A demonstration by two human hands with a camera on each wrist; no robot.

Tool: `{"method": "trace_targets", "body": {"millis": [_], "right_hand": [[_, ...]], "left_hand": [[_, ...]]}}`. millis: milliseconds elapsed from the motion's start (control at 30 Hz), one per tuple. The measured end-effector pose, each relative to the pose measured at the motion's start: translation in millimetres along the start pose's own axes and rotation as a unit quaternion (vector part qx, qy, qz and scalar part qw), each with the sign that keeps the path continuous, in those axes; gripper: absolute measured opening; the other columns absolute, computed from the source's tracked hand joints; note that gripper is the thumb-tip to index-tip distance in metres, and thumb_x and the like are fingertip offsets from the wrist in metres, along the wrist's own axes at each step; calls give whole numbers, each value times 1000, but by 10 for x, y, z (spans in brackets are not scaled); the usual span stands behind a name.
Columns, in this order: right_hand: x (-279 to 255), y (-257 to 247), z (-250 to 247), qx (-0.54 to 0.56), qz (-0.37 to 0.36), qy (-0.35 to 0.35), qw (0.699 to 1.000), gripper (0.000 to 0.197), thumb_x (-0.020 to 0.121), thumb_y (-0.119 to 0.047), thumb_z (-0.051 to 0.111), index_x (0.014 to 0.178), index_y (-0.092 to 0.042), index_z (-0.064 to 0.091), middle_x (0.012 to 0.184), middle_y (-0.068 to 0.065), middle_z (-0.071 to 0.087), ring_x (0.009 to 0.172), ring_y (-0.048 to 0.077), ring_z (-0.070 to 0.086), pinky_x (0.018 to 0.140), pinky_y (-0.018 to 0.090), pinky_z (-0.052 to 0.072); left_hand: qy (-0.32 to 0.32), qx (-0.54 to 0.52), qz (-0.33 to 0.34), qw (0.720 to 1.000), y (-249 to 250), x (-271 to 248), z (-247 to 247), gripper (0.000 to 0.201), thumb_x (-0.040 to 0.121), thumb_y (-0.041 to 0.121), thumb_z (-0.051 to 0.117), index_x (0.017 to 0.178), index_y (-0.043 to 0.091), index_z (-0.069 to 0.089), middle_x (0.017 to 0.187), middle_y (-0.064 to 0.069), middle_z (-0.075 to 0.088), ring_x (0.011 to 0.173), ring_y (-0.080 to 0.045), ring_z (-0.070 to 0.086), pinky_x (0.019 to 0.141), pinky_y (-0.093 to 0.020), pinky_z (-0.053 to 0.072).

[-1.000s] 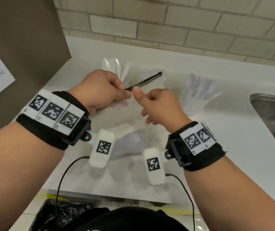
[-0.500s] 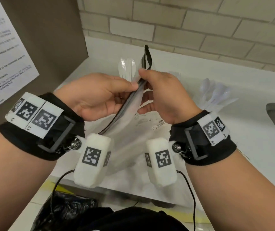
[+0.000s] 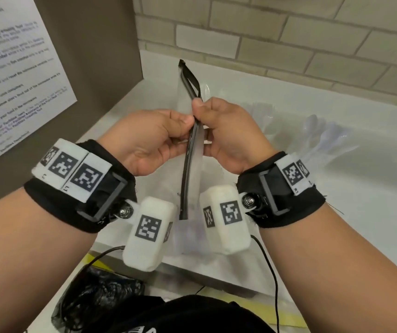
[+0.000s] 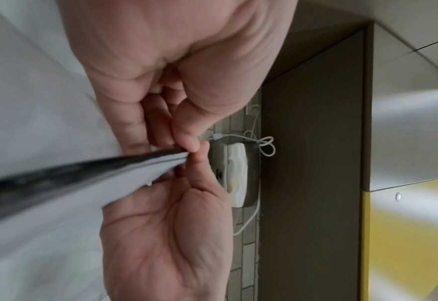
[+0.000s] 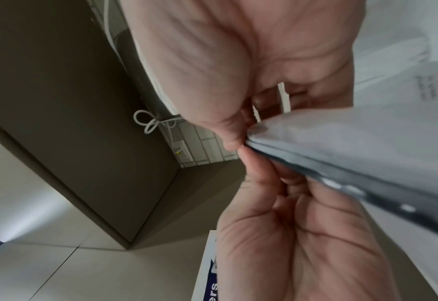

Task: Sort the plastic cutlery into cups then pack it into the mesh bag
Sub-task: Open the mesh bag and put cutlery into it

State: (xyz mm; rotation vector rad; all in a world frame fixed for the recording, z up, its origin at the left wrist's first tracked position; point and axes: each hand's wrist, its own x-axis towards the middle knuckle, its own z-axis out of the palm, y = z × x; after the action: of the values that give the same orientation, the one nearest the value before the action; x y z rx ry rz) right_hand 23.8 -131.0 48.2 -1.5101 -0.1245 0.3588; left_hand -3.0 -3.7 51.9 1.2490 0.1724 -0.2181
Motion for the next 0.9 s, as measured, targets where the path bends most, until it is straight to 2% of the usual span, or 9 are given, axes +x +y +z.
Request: {"method": "trace_targets", "body": {"millis": [100,267,367,433,500,567,733,833,900], "right_hand": [[10,79,-43,53,23,0,998,27,97,-23,51,73,-16,44,72,6,52,64,21,53,82,50,51],[23,169,-107,67,19,7,998,26,98,-21,51,73,-12,48,84,13,57,67,22,58,79,44,54],[21,217,-161,50,5,17,999,26,98,-21,49,75,-10,50,89,18,57,69,23,62,76,41,56],[3,241,-186,26,-7,18,999,22,97,-19,51,79,-7,52,86,16,57,69,21,62,74,38,57],[-20,270,-186,-3,-23,16,1000,19,95,-13,54,79,-4,54,84,16,55,73,23,60,77,41,58],[-33,306,-172,-34,-41,16,998,19,93,-8,56,76,-2,55,84,16,52,79,28,57,81,47,56],[-48,404,-165,-90,-72,16,993,22,90,-4,60,68,-8,60,77,18,53,76,30,54,83,61,52],[-76,405,-174,-79,-60,38,994,20,93,-5,56,73,-3,58,81,20,55,76,29,57,83,53,56],[-52,412,-225,-13,-16,74,997,20,97,-7,48,78,-5,53,82,20,59,74,27,62,76,45,57]], "left_hand": [[15,-10,-16,1000,-70,38,-12,21,92,-2,49,75,5,58,66,-6,65,61,-14,67,59,-24,58],[11,-22,-27,999,-90,60,-9,22,94,-2,45,77,2,58,70,-8,59,64,-14,59,63,-26,60],[32,-35,-27,999,-95,74,7,22,96,3,47,76,6,54,66,-4,52,62,-12,58,58,-24,58],[58,4,-10,998,-113,105,14,16,95,14,55,79,11,56,73,-3,56,61,-13,63,55,-25,56],[71,80,7,994,-135,132,22,20,88,35,63,80,18,58,81,0,61,61,-15,65,55,-29,55],[69,134,11,988,-139,148,44,24,83,43,68,80,20,59,75,5,67,57,-16,67,54,-29,54],[76,188,-8,979,-137,149,87,13,89,24,63,78,18,64,63,4,65,52,-16,65,50,-27,54],[91,160,-20,983,-132,162,47,16,95,19,54,80,18,60,61,4,67,61,-18,65,59,-34,56],[117,124,-12,985,-113,178,16,19,97,11,45,85,15,59,75,-3,69,74,-23,66,74,-44,58]]}}
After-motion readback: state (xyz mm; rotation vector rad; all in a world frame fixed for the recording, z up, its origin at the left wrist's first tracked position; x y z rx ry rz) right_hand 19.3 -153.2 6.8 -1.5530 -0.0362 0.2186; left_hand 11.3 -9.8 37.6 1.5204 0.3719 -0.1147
